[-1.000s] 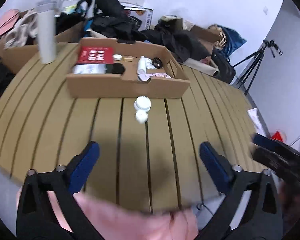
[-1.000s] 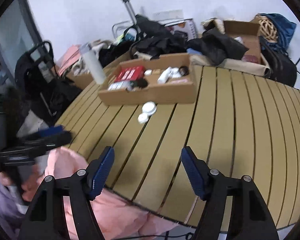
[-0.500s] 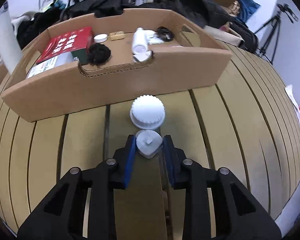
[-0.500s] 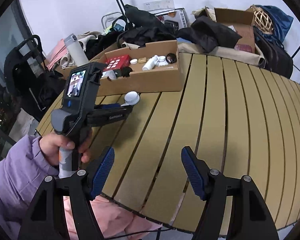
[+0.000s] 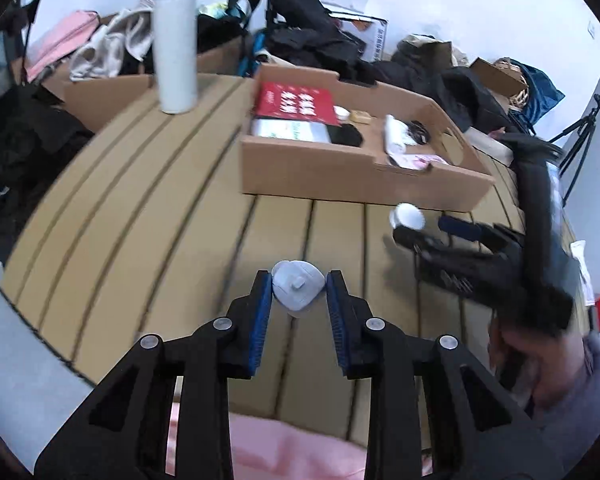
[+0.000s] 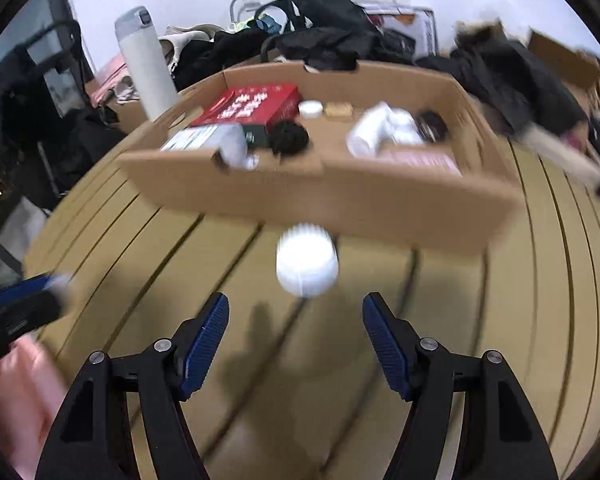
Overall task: Organize objects
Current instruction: 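Grasp the small white cap with the left gripper while the right grasps the round white lid, then carry the white cap with the left gripper while the right carries the lid into the box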
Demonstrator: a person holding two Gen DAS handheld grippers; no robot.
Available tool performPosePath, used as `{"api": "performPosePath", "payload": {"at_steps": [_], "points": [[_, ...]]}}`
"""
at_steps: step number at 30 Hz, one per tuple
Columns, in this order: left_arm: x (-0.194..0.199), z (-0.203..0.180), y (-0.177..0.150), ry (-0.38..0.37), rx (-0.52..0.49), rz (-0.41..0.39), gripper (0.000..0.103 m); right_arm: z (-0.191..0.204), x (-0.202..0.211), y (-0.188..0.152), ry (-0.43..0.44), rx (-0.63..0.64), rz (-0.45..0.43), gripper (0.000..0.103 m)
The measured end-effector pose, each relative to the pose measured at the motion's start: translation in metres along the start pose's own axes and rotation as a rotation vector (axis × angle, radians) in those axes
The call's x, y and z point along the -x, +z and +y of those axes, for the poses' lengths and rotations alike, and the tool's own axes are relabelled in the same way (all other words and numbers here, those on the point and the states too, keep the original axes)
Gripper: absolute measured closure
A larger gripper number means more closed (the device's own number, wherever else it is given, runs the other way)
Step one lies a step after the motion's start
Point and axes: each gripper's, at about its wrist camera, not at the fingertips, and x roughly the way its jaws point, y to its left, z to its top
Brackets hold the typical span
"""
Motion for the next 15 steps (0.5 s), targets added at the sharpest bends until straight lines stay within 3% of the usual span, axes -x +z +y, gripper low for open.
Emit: {"api": "performPosePath", "payload": {"at_steps": [2, 3, 7, 12, 15], "points": [[0.002, 0.008, 0.000, -0.002, 0.027, -0.001, 0.079, 0.002, -0.015, 0.006, -0.022, -0.001, 0.023, 0.056], [0.002, 0.012, -0.001, 0.005, 0.040, -0.001, 0.079, 0.002, -0.021, 0.007, -0.036, -0.001, 0.037, 0.061], [0.008, 0.014, -0.001, 0.030, 0.052, 0.007, 0.079, -0.001, -0.010, 0.000, -0.052, -0.027, 0.027, 0.063], [0.055, -0.002, -0.003, -0.070, 0.030, -0.011, 0.079, -0.011, 0.075, -0.028, 0.026, -0.075, -0.043, 0.063], [0.087, -0.011, -0.010, -0.080, 0.006, -0.002, 0.079, -0.017, 0.139, -0.057, 0.075, -0.098, -0.068, 0.063]]}}
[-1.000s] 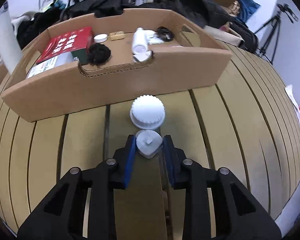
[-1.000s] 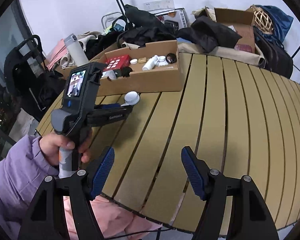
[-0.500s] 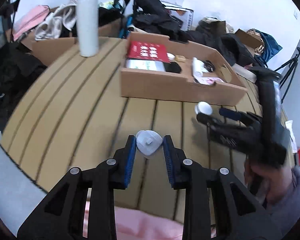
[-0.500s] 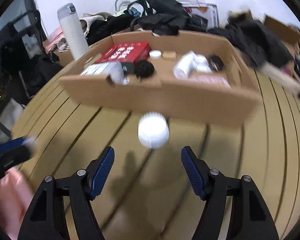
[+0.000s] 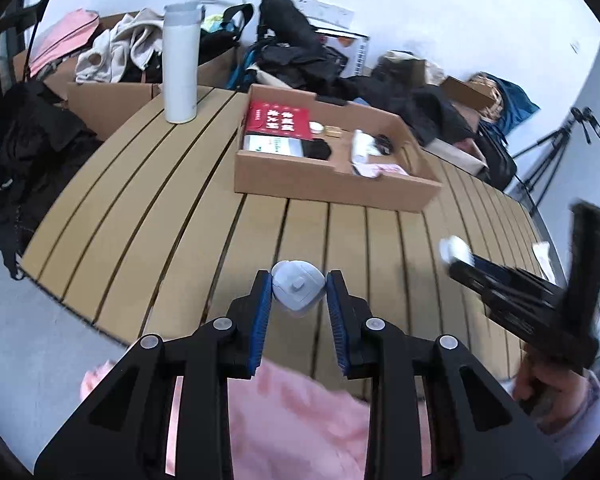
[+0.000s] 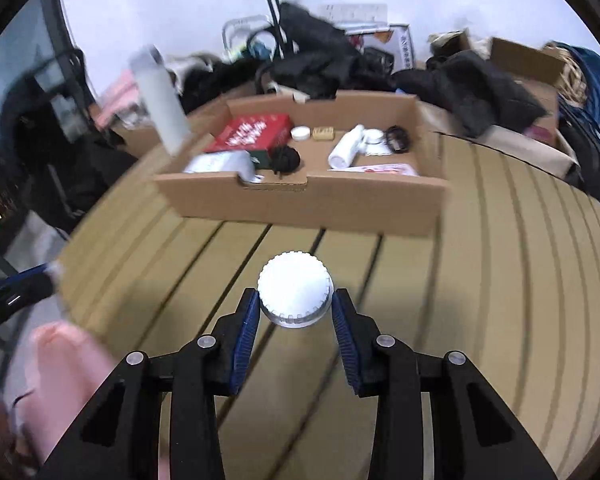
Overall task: Organize objects
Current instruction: 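Carry the white cap with the left gripper while the right carries the lid into the box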
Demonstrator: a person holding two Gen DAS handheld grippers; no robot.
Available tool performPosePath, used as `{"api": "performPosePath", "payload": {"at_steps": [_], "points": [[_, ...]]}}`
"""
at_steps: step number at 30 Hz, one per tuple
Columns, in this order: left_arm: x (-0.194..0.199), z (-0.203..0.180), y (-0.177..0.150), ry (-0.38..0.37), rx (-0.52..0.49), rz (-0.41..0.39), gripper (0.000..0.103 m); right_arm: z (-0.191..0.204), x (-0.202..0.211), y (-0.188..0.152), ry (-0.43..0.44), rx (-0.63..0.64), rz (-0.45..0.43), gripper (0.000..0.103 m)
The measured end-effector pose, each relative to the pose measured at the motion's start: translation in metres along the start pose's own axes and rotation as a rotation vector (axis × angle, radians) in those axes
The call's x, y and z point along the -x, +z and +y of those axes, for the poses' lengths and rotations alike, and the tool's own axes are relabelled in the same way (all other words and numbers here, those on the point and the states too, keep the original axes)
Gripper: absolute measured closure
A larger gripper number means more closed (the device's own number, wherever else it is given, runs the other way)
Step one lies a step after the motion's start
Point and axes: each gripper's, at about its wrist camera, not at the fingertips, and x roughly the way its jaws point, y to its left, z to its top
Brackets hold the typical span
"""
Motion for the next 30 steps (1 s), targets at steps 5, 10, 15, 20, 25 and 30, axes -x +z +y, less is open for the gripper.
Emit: {"api": "performPosePath", "payload": {"at_steps": [5, 10, 15, 20, 25, 30], "points": [[0.054, -0.017, -0.010, -0.044, -0.009, -0.074, 0.079, -0.001, 0.102, -0.031, -0.032, 0.055, -0.067, 0.063], [0.073, -0.042, -0.013, -0.041, -0.030, -0.123, 0.079, -0.010, 0.139, -0.038, -0.048, 0.025, -0.136, 0.063], [0.099, -0.052, 0.005, -0.041, -0.081, -0.172, 0.079, -0.011, 0.171, -0.021, -0.046, 0.049, -0.237, 0.063], [0.162, -0.056, 0.087, -0.026, -0.180, -0.305, 0.079, -0.005, 0.248, 0.038, -0.027, 0.181, -0.394, 0.063], [0.198, -0.061, 0.160, -0.025, -0.197, -0.414, 0.079, -0.004, 0.307, 0.108, -0.110, 0.265, -0.517, 0.062], [0.157, -0.062, 0.224, -0.055, -0.127, -0.377, 0.079, -0.010, 0.279, 0.188, -0.111, 0.274, -0.478, 0.062]]}}
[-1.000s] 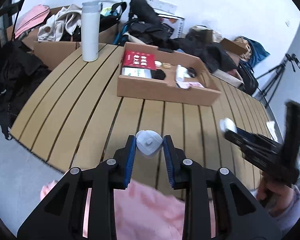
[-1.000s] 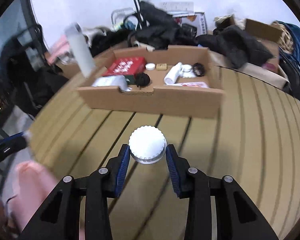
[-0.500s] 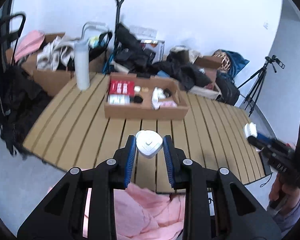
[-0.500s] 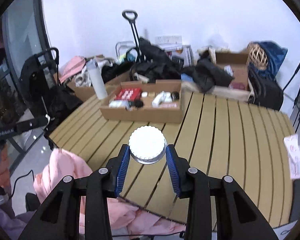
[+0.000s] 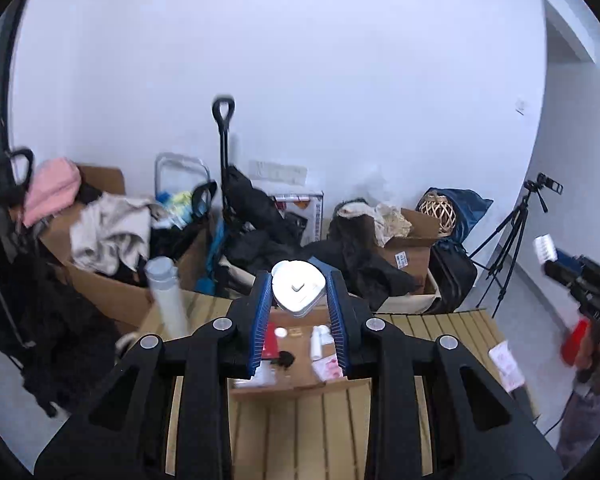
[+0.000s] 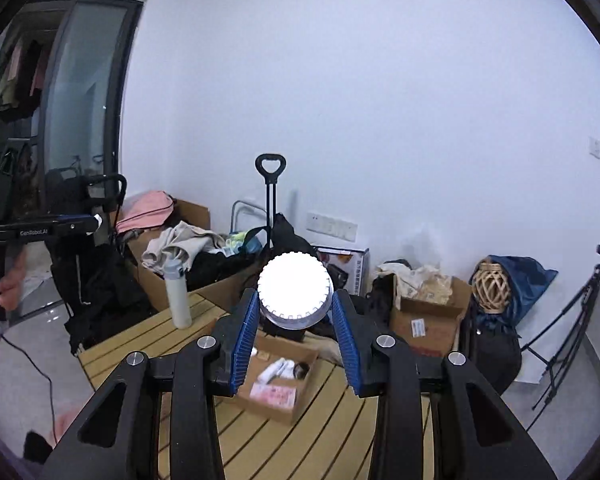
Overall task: Organize objects
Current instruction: 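Carry the white cap with the left gripper while the right carries the lid into the box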
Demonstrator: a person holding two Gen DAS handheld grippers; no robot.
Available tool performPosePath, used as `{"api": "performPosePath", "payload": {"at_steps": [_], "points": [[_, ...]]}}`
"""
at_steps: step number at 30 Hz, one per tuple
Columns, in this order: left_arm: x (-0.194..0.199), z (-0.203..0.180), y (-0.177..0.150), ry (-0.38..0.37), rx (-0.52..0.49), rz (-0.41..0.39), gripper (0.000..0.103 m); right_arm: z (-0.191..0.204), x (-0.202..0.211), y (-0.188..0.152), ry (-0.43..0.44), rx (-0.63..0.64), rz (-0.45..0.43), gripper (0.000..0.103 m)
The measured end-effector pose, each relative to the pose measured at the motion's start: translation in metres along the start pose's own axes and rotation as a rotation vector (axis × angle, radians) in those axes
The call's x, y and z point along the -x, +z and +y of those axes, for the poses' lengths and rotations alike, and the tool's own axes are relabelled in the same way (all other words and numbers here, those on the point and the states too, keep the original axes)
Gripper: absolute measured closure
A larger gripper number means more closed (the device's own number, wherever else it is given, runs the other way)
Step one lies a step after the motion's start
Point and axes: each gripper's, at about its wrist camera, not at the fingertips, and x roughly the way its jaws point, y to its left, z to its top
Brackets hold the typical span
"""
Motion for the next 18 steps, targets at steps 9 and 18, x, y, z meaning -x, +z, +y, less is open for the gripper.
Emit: {"api": "performPosePath", "payload": {"at_steps": [9, 18], "points": [[-0.248, 0.018, -0.097, -0.071, 0.126, 0.416, 0.079, 0.001, -0.291, -0.067, 0.167, -0.113, 0.496, 0.062], [-0.350, 0.028, -0.212, -0.066, 0.069, 0.640, 0.076, 0.040, -0.460, -0.195, 0.246, -0.205, 0.781, 0.062]]}}
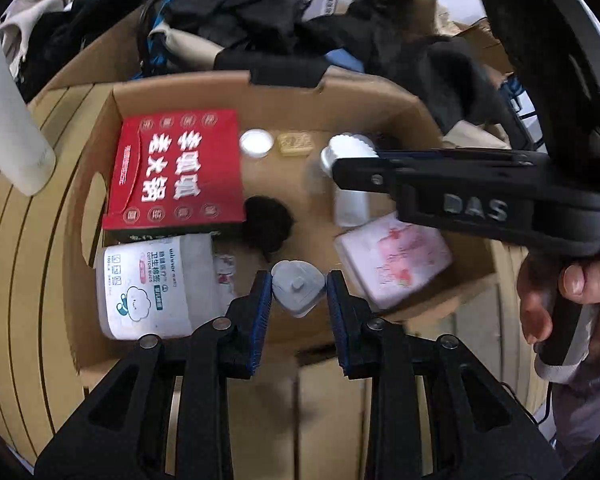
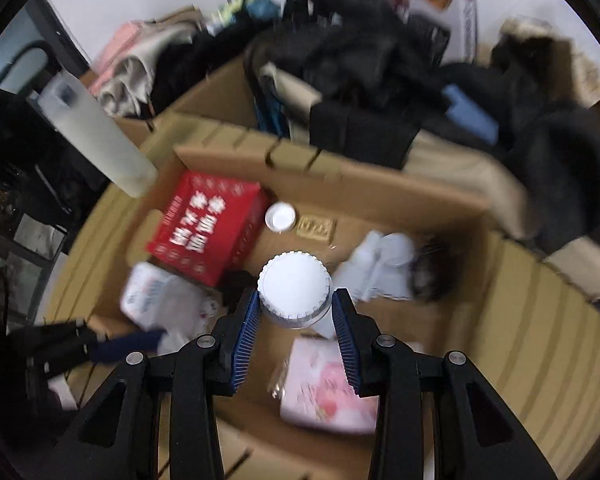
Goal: Organize objects
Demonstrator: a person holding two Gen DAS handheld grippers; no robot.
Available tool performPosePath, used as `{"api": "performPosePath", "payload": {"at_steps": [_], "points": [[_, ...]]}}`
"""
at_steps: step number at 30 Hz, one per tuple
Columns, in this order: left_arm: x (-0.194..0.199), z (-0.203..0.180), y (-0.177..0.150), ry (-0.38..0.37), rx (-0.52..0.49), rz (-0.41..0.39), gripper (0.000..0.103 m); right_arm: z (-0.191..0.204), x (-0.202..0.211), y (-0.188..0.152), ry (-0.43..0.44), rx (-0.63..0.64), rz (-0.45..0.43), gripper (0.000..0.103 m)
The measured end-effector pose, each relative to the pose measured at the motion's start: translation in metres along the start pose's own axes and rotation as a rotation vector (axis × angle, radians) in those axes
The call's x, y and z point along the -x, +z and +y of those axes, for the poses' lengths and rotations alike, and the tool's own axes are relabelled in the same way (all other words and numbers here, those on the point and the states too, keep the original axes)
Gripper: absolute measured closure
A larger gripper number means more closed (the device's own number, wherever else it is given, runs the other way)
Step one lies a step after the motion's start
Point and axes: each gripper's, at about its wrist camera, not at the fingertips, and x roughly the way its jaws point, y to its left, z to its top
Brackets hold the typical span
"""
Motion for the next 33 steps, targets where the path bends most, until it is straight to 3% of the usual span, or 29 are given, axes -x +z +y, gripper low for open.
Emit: {"api": "performPosePath", "payload": {"at_steps": [1, 2, 4, 7, 10, 14, 18, 21, 28, 33], "points": [[-0.002, 0.006, 0.001, -0.009, 0.008, 0.000, 0.067, 0.002, -0.008, 0.001, -0.005, -0.002, 0.013, 0.059], [0.000, 0.011, 0.003, -0.016, 0.018, -0.005, 0.055, 0.005, -0.014, 0.001, -0.016, 0.008, 0.023, 0.043], [0.009, 0.019, 0.006, -0.023, 0.033, -0.036, 0.050, 0.009, -0.017, 0.001, -0.025, 0.031, 0.011, 0.014], [0.026, 0.028, 0.011, -0.002, 0.017, -0.073, 0.043, 0.006, -0.010, 0.004, -0.007, 0.008, -0.014, 0.014], [0.047, 0.036, 0.015, 0.083, 0.008, -0.115, 0.025, 0.003, 0.009, 0.007, -0.017, -0.009, -0.043, 0.014], [0.077, 0.054, 0.017, 0.205, 0.024, -0.144, 0.011, -0.004, 0.040, 0.002, -0.044, -0.016, -0.065, 0.014], [0.112, 0.067, 0.017, 0.297, 0.071, -0.137, 0.009, -0.010, 0.080, -0.010, -0.092, -0.025, -0.077, 0.014], [0.141, 0.066, 0.009, 0.325, 0.082, -0.138, 0.009, -0.011, 0.118, -0.022, -0.112, -0.030, -0.110, 0.014], [0.213, 0.030, -0.026, 0.337, -0.001, -0.228, 0.001, 0.014, 0.200, -0.068, -0.174, 0.033, -0.174, 0.014], [0.260, 0.005, -0.061, 0.344, -0.040, -0.298, 0.001, 0.042, 0.251, -0.115, -0.169, 0.090, -0.241, 0.014]]}}
